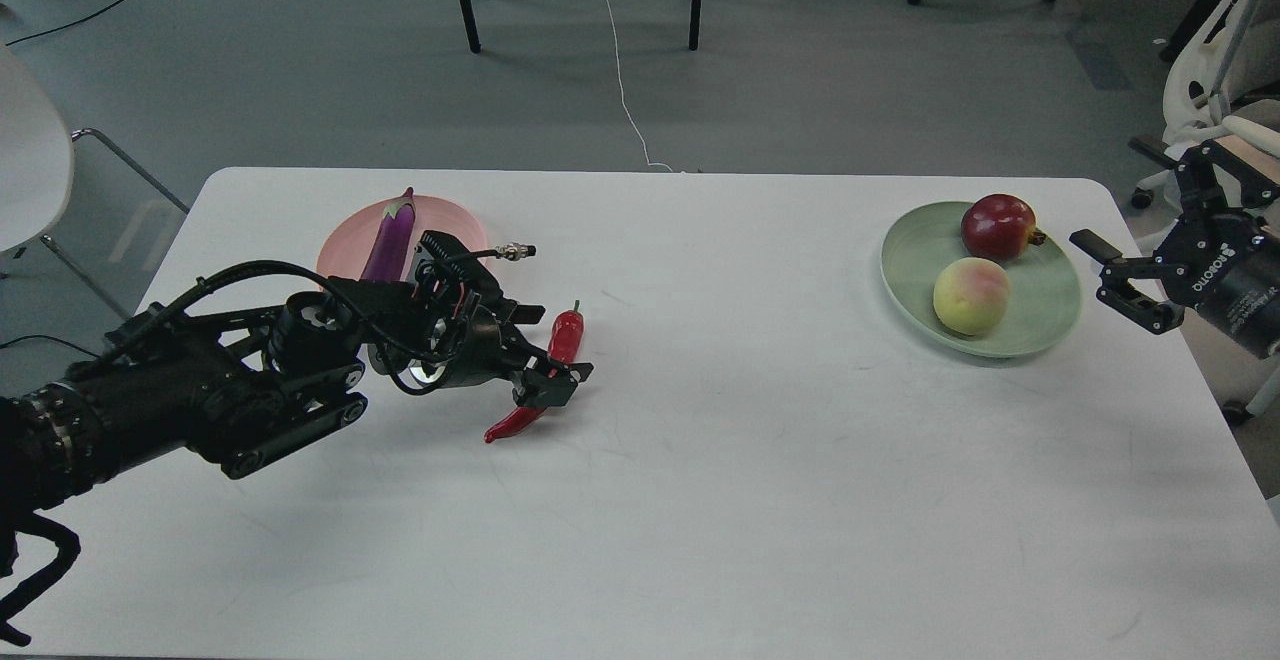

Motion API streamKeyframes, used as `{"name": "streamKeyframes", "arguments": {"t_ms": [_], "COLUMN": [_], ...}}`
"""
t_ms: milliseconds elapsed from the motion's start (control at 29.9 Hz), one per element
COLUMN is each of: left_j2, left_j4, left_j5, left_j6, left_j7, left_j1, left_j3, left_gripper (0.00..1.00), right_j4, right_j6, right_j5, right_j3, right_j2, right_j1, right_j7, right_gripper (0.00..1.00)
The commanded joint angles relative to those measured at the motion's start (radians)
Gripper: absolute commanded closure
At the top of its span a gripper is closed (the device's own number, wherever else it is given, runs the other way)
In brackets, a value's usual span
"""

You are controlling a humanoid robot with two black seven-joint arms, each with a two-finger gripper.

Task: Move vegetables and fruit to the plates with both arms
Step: 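Move the left gripper to the red chili pepper and grasp it, then carry the chili pepper with the left gripper onto the pink plate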

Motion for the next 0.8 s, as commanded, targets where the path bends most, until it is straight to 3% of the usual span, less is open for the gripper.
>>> {"name": "streamKeyframes", "arguments": {"t_ms": [0,134,268,301,401,435,569,770], "left_j2": [-0.01,-0.01,-0.012,-0.012,-0.013,-0.012,-0.008,0.018], "left_j4": [0.025,0.03,0.03,0.03,0.03,0.03,0.028,0.01], "left_j5": [0.023,0.036,0.036,0.036,0.036,0.037,0.034,0.022], "left_j6": [0.0,-0.006,-0.02,-0.023,-0.026,-0.026,-0.022,-0.011], "left_j7": [0.005,0.004,0.002,0.002,0.007,0.011,0.027,0.005], "left_j1": [0.012,0.013,0.013,0.012,0.01,0.009,0.004,-0.036], "left_j3": [0.001,0.001,0.001,0.001,-0.001,-0.001,-0.004,-0.018], "left_gripper": [0.02,0.05,0.24,0.32,0.7,0.76,0.85,0.87], "right_j4": [0.0,-0.002,-0.002,-0.002,-0.003,-0.003,-0.002,-0.002], "right_j6": [0.0,0.0,0.0,0.0,0.0,0.0,0.0,0.0], "right_j5": [0.0,0.0,0.0,0.0,0.0,0.0,0.0,0.0], "right_j3": [0.001,-0.001,0.001,-0.001,-0.001,-0.001,0.001,0.001], "right_j2": [0.0,0.0,0.0,0.0,0.0,0.0,0.0,0.0], "right_j1": [-0.001,-0.002,-0.002,-0.002,-0.002,-0.004,-0.007,-0.007], "right_j7": [0.0,0.0,0.0,0.0,0.0,0.0,0.0,0.0], "right_gripper": [0.01,0.01,0.01,0.01,0.01,0.01,0.01,0.01]}}
